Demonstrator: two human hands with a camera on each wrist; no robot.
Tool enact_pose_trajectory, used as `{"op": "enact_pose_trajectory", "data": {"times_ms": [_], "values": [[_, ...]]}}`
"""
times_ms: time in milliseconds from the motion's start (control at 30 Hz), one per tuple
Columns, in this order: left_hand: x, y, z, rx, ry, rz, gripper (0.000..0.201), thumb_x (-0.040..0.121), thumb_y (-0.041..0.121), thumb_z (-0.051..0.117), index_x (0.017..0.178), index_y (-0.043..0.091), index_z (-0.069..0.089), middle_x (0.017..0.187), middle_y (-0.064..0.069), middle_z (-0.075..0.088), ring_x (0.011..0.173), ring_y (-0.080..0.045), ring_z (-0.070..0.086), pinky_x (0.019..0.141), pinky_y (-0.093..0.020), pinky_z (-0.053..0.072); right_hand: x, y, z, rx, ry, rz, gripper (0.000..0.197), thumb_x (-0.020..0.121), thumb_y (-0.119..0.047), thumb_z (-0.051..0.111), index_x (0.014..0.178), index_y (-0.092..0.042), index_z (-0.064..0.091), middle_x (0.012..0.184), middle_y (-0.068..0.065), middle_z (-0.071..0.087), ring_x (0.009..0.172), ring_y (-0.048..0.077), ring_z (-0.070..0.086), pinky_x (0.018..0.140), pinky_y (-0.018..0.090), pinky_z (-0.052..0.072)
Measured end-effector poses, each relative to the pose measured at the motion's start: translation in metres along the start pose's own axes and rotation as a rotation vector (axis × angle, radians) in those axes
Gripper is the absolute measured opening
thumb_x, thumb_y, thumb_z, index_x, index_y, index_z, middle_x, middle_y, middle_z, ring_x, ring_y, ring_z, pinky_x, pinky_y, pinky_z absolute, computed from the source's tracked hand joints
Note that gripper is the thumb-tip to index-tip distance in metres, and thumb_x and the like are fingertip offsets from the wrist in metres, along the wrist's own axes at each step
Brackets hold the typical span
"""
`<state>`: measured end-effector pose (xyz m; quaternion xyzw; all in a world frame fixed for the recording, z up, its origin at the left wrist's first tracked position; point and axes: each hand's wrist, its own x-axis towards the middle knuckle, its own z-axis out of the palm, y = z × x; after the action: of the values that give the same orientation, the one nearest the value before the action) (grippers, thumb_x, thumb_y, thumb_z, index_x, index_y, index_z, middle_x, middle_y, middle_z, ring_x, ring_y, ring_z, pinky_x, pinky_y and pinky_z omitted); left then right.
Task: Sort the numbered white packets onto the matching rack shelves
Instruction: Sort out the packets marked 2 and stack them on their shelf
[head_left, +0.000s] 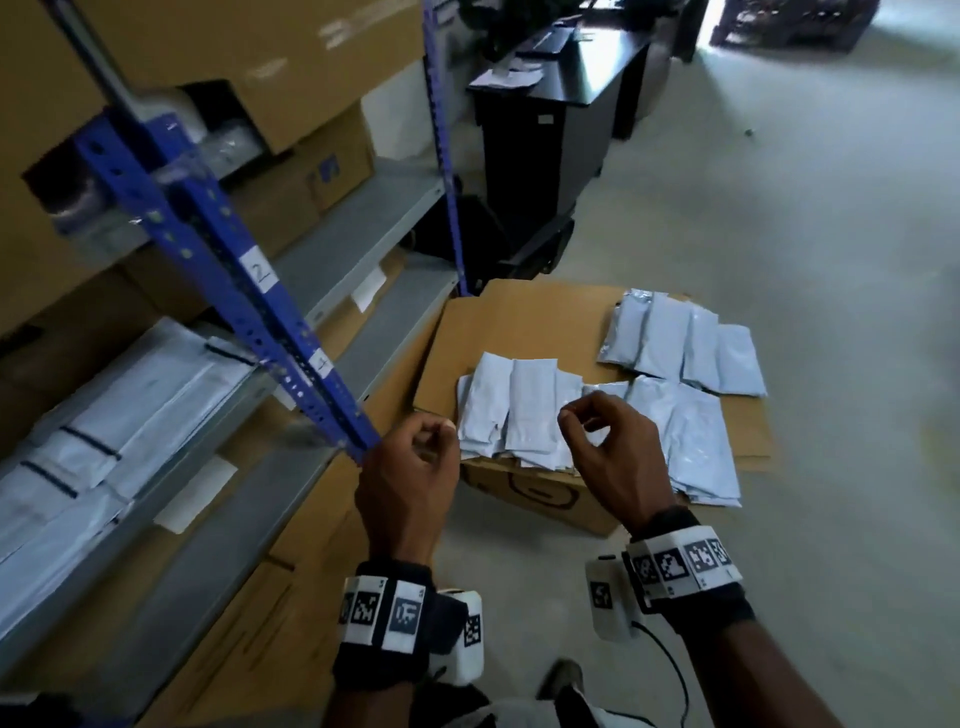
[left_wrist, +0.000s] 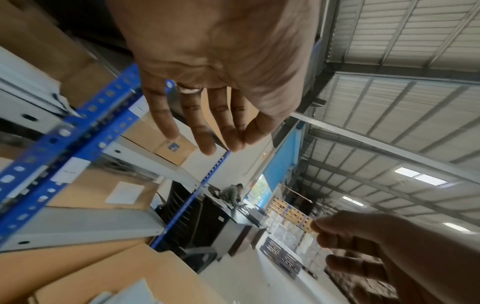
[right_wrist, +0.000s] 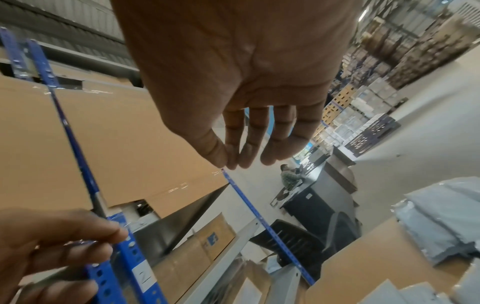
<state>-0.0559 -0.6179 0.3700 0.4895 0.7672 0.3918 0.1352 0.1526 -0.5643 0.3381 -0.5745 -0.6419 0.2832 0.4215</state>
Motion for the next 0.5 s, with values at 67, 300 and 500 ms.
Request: {"op": "enact_pose_trajectory", "data": {"times_ms": [67, 300, 500], "values": [[-0.004, 0.021, 0.018, -0.001, 0.0, 0.046, 0.007, 0.091, 0.039, 0.065, 0.087, 0.034, 0.066, 0.08, 0.018, 0.067, 0.078, -0.004, 0.065, 0.063, -0.029, 0.053, -0.001, 0.018, -0.017, -0.011, 0.034, 0.033, 0.007, 0.093, -0.029, 0.069, 0.086, -0.03, 0.068, 0.093, -0.012, 0.065, 0.089, 0.006, 0.061, 0.072, 0.036, 0.053], [0.006, 0.072, 0.086, -0.035, -0.171, 0.148, 0.01, 0.092, 0.035, 0.065, 0.084, 0.03, 0.068, 0.078, 0.014, 0.069, 0.067, -0.001, 0.063, 0.054, -0.021, 0.047, 0.012, 0.062, -0.063, 0.039, 0.068, 0.181, 0.008, 0.095, -0.031, 0.067, 0.087, -0.031, 0.069, 0.089, -0.017, 0.071, 0.078, 0.003, 0.068, 0.068, 0.036, 0.059], [0.036, 0.108, 0.153, -0.021, -0.22, 0.183, 0.01, 0.089, 0.037, 0.066, 0.082, 0.031, 0.069, 0.068, 0.016, 0.065, 0.065, -0.008, 0.064, 0.057, -0.026, 0.049, 0.05, 0.097, -0.094, -0.01, 0.099, 0.263, 0.01, 0.095, -0.036, 0.066, 0.086, -0.033, 0.069, 0.088, -0.018, 0.072, 0.077, 0.001, 0.068, 0.068, 0.032, 0.057]]}}
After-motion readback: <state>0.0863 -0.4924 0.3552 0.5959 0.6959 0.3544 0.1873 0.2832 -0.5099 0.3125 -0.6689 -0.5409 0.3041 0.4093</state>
